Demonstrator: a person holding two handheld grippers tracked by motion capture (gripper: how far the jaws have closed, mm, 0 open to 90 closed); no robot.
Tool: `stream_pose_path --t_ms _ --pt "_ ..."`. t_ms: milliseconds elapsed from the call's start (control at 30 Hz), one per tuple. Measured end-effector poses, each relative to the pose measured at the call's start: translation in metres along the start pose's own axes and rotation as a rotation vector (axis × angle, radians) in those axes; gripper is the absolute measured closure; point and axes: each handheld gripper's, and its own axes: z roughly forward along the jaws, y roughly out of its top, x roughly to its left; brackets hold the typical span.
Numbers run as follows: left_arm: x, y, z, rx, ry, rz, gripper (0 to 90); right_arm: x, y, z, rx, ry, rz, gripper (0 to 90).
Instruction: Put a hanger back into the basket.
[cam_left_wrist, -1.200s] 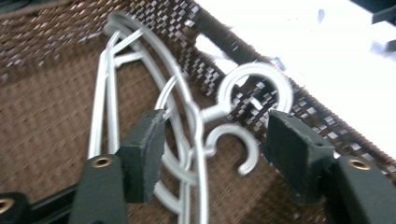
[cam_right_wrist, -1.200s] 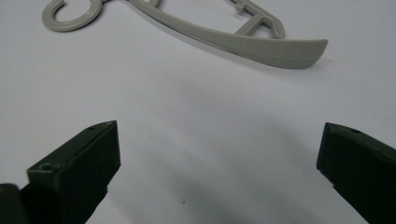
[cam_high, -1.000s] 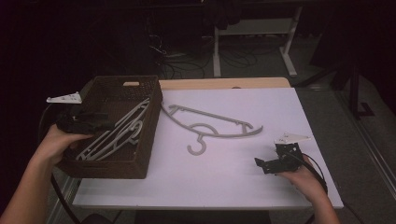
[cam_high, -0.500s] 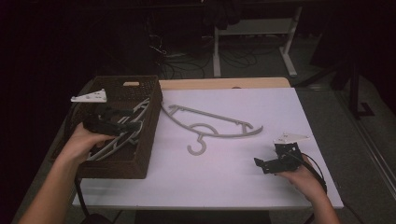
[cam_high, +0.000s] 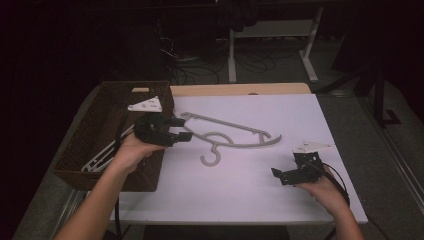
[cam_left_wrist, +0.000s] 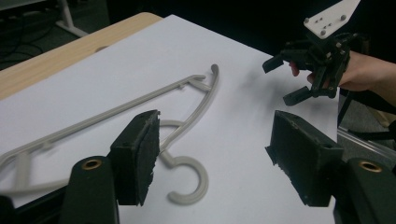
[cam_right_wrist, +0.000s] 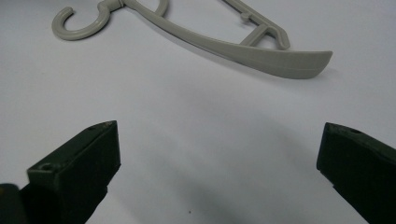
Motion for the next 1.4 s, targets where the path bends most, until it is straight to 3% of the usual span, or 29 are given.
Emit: stream_pose_path --t_ms 167,400,500,667,700,800,867,900,1000,1133,1233,1400 --pt "-0.005 -0.001 0.036 0.037 0.000 -0.007 43.7 0.000 0.000 0.001 0.002 0.008 -0.004 0.0" --pt "-0.005 -0.005 0.067 0.075 0.031 -0.016 54.2 0.002 0.000 0.001 0.001 0.012 -0.014 0.0" --pt "0.000 -0.007 0.085 0.108 0.063 -0.016 61.0 0.002 -0.001 -0.001 -0.005 0.012 -0.014 0.0" --pt "0.009 -0.012 0.103 0.130 0.077 -0.037 70.0 0.002 0.000 -0.002 -0.007 0.013 -0.017 0.0" --pt "0.014 -0.016 0.111 0.149 0.102 -0.032 74.6 0.002 -0.001 -0.001 -0.006 0.014 -0.018 0.0" --pt "0.019 -0.019 0.119 0.165 0.126 -0.026 80.5 0.002 0.000 -0.001 -0.005 0.015 -0.021 0.0" --pt "0.027 -0.023 0.127 0.181 0.156 -0.025 89.7 0.003 0.000 0.001 -0.001 0.018 -0.022 0.0" --pt "0.027 -0.023 0.127 0.181 0.156 -0.025 89.7 0.003 0.001 0.001 -0.001 0.019 -0.024 0.0" --pt "0.037 -0.026 0.135 0.209 0.218 -0.005 89.9 0.004 0.001 0.003 0.003 0.023 -0.029 0.0" --pt "0.045 -0.027 0.139 0.218 0.259 -0.006 89.9 0.005 0.002 0.004 0.005 0.026 -0.032 0.0" --pt "0.054 -0.028 0.143 0.248 0.313 0.010 89.9 0.005 0.002 0.005 0.008 0.025 -0.034 0.0" --pt "0.063 -0.031 0.146 0.268 0.362 0.002 89.9 0.003 0.001 0.003 0.004 0.024 -0.033 0.0"
